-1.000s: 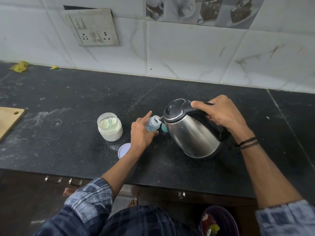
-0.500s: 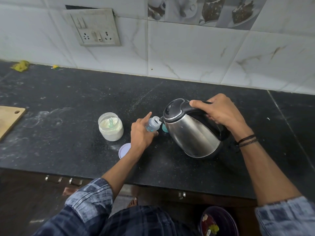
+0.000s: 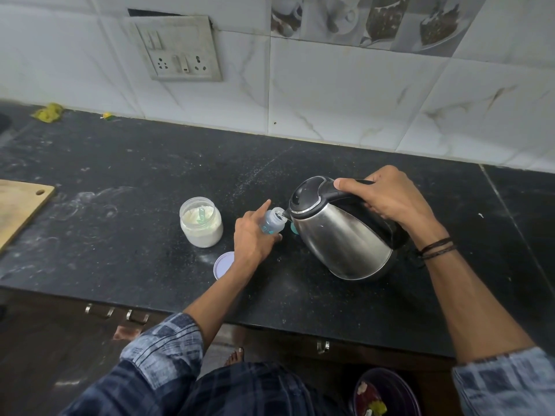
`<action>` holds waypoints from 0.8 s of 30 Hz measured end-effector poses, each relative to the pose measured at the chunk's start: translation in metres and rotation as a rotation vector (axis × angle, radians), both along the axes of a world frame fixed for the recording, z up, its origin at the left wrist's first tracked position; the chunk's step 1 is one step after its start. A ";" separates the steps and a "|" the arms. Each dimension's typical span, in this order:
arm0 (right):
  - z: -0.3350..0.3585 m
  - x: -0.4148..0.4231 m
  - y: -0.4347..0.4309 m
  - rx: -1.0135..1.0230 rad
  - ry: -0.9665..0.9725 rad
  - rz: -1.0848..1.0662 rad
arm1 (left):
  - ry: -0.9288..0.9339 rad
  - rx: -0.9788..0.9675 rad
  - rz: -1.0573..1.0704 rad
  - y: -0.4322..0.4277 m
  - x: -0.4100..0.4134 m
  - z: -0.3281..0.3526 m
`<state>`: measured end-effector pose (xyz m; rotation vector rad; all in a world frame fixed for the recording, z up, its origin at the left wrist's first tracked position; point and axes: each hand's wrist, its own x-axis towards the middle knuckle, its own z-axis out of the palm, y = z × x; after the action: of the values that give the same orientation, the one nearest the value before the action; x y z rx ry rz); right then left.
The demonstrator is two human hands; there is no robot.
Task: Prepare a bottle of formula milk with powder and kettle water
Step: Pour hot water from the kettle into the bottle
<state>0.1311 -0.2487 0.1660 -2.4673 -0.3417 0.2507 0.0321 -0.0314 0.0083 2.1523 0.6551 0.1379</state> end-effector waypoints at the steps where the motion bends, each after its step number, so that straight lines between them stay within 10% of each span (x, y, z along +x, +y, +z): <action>1: 0.000 0.000 0.000 0.000 0.002 0.005 | 0.001 -0.001 0.000 0.000 0.000 0.000; 24: 0.002 0.001 0.000 0.011 0.018 0.007 | -0.004 -0.028 0.028 0.000 -0.002 -0.006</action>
<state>0.1324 -0.2484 0.1678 -2.4515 -0.3436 0.2732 0.0298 -0.0312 0.0027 2.1158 0.6808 0.1475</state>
